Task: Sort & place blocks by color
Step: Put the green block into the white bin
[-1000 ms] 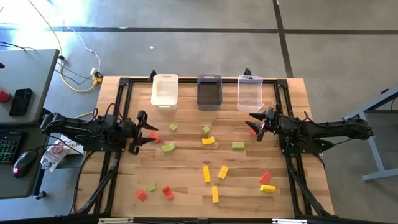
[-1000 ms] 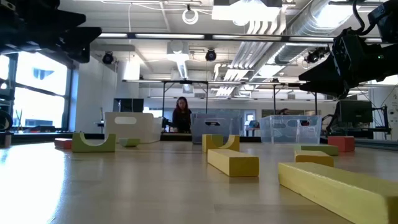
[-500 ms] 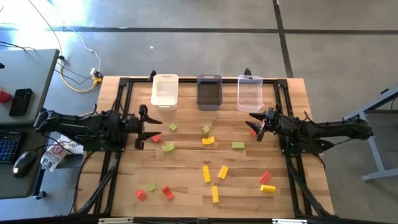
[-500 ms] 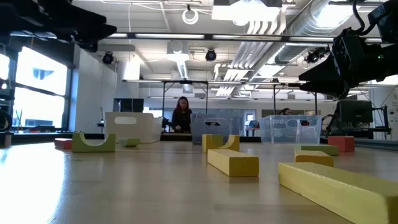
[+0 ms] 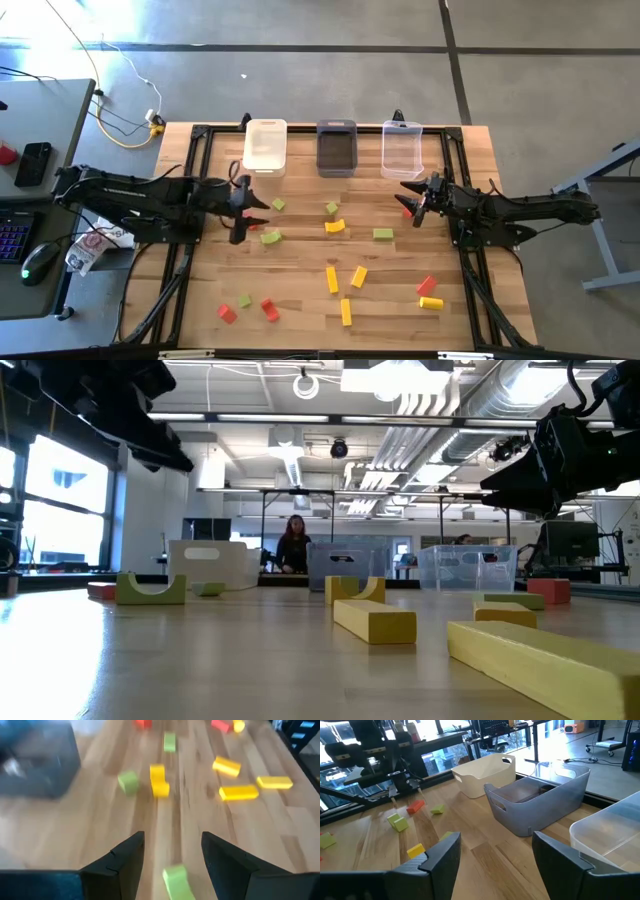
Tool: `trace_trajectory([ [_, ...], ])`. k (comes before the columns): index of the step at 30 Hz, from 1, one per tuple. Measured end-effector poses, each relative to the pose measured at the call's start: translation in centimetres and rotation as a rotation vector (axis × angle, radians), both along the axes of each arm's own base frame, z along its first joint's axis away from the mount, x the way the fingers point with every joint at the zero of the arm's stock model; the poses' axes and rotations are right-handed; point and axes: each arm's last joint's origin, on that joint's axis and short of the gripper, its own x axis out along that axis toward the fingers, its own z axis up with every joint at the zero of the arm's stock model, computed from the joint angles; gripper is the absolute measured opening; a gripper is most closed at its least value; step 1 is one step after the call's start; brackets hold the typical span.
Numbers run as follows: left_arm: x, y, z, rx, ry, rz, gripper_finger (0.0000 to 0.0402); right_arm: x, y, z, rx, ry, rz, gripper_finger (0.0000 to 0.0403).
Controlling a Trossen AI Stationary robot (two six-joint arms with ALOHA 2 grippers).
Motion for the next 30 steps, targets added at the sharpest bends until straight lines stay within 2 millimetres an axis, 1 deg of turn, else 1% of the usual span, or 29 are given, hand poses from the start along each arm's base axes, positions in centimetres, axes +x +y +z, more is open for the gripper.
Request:
trace_trajectory([
  [3,0.4,-0.3,0.0,-0.077,0.076,0.035,0.0184,0.0,0.0,0.0,0.000,0.000,0.000,0.0232],
  [6,0.8,-0.7,-0.2,-0.149,0.108,0.073,0.0184,0.0,0.0,0.0,0.000,0.000,0.000,0.0232],
  [11,1.4,-1.2,-1.1,-0.214,0.162,0.112,0.0184,0.0,0.0,0.0,0.000,0.000,0.000,0.0232],
  [23,3.0,-2.1,-4.0,-0.143,0.316,0.178,0.0184,0.0,0.0,0.0,0.000,0.001,0.000,0.0232],
  [30,3.6,-2.6,-5.2,-0.115,0.375,0.190,0.0184,0.0,0.0,0.0,0.000,0.000,0.000,0.0232],
])
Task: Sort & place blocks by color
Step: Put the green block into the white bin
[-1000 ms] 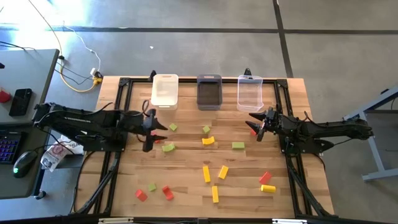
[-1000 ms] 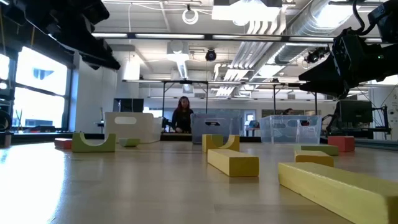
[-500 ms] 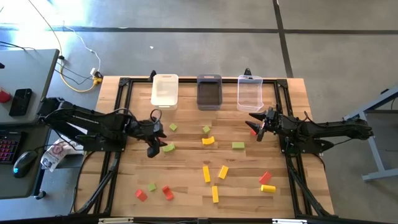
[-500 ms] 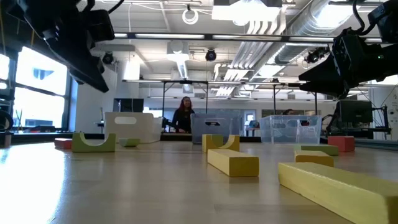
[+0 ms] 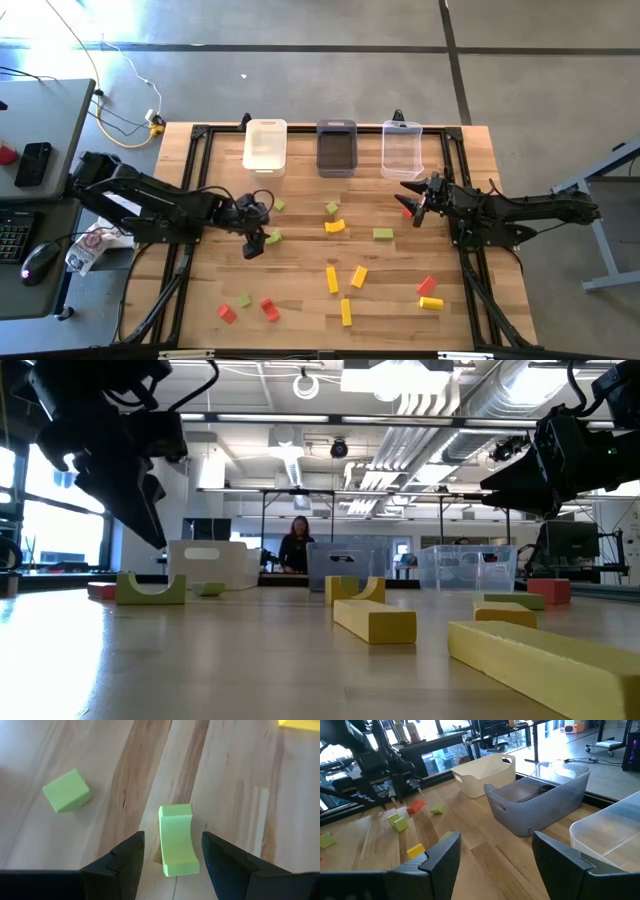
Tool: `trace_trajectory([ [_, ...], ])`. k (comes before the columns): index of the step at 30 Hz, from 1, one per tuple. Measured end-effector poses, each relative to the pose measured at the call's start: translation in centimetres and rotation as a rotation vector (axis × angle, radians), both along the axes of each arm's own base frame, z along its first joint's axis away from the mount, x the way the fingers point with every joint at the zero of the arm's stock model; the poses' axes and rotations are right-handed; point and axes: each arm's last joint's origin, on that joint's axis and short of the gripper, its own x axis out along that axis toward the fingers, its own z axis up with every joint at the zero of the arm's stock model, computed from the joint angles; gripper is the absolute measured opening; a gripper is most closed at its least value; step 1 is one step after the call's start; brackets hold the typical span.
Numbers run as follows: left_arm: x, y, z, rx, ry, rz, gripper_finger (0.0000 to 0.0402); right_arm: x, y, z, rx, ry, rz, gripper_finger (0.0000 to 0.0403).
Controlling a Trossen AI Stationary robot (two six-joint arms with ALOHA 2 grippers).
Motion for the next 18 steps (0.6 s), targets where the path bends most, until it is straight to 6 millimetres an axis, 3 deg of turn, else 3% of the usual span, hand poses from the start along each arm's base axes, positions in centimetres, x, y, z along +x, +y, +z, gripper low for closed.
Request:
trace_trajectory([
  [18,1.4,-0.3,-2.1,0.001,0.054,-0.007,0.0184,0.0,0.0,0.0,0.000,0.004,0.000,0.0232],
])
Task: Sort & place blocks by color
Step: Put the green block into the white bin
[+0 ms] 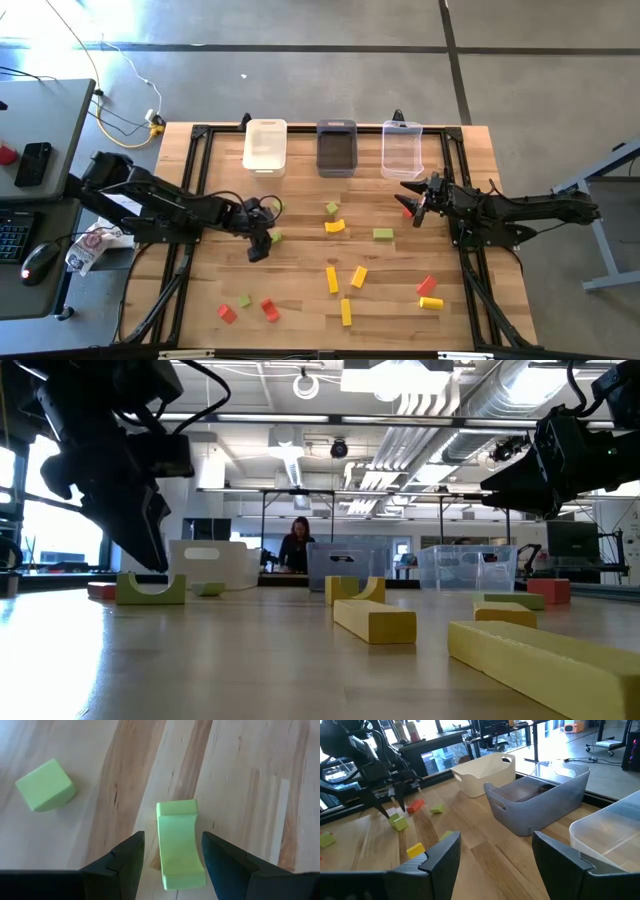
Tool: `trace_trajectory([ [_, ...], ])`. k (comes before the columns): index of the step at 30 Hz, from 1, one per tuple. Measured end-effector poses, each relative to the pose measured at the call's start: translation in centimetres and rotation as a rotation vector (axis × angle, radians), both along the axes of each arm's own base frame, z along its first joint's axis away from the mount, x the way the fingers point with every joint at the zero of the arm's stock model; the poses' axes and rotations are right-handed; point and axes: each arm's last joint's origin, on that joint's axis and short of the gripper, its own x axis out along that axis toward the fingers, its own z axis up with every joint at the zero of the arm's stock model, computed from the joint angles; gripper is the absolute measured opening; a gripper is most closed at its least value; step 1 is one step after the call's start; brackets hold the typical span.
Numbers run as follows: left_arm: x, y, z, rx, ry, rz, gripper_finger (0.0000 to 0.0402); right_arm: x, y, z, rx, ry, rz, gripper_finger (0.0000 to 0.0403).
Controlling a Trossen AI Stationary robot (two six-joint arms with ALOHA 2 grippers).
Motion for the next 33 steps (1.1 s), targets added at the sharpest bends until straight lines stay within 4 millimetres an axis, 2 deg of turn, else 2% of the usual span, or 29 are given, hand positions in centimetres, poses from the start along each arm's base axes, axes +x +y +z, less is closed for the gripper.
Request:
trace_trajectory([
  [22,1.3,-0.7,-3.0,0.000,0.079,-0.029,0.0182,0.0,0.0,0.0,0.000,0.004,0.000,0.0232],
  [25,1.3,-0.6,-3.1,0.009,0.081,-0.025,0.0164,0.0,0.0,0.0,0.000,0.005,0.000,0.0232],
  [30,1.3,-0.6,-3.0,0.022,0.078,-0.056,0.0101,0.0,0.0,0.0,0.000,0.004,0.000,0.0232],
  [33,1.4,-0.6,-3.0,0.024,0.074,-0.070,0.0097,0.0,0.0,0.0,0.000,0.005,0.000,0.0232],
])
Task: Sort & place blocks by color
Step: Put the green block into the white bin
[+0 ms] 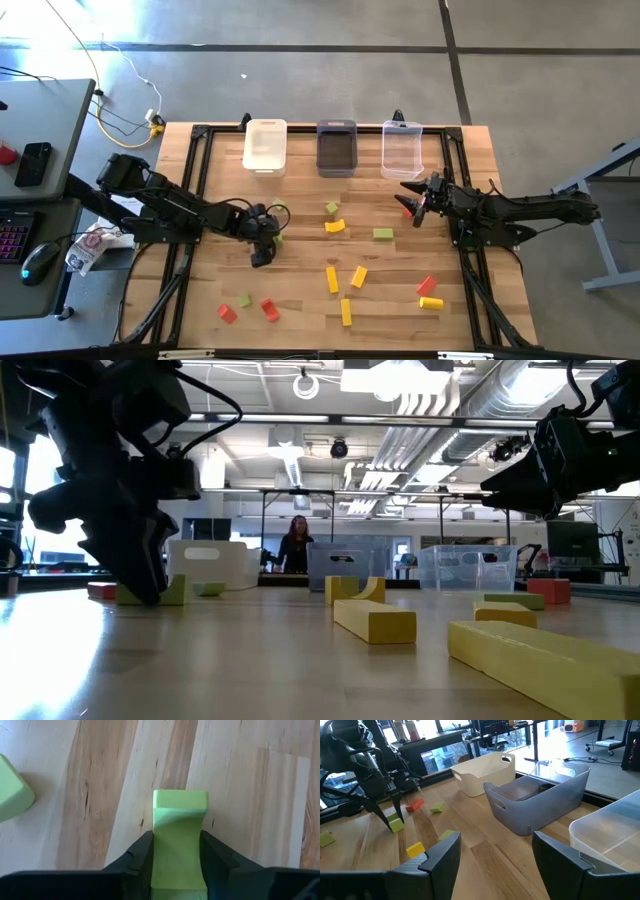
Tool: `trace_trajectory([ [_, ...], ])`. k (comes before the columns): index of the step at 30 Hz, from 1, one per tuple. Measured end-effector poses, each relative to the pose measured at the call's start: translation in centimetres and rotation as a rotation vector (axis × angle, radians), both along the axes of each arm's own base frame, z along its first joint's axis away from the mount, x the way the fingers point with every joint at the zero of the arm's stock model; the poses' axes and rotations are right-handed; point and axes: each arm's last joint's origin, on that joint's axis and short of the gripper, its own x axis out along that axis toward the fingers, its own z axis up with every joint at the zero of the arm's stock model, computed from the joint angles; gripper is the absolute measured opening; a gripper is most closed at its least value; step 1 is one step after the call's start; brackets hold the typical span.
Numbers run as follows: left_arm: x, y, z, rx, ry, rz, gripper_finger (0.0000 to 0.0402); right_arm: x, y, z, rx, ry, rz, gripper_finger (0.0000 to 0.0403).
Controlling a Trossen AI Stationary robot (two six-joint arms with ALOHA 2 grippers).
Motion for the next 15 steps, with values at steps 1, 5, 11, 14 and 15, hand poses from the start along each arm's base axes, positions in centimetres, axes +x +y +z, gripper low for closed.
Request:
trace_trajectory([
  [1,0.0,0.0,0.0,0.000,0.000,-0.001,0.0097,0.0,0.0,0.0,0.000,0.000,0.000,0.0232],
  [5,0.4,0.0,0.3,0.001,-0.006,-0.010,0.0097,0.0,0.0,0.0,0.000,0.000,0.000,0.0232],
  [11,1.5,-0.2,1.4,0.019,-0.042,-0.059,0.0097,0.0,0.0,0.0,0.000,0.000,0.000,0.0232],
  [14,1.9,-0.1,1.8,0.043,-0.046,-0.081,0.0097,0.0,0.0,0.0,0.000,0.000,0.000,0.0232],
  [15,2.0,-0.1,2.0,0.057,-0.049,-0.087,0.0097,0.0,0.0,0.0,0.000,0.000,0.000,0.0232],
])
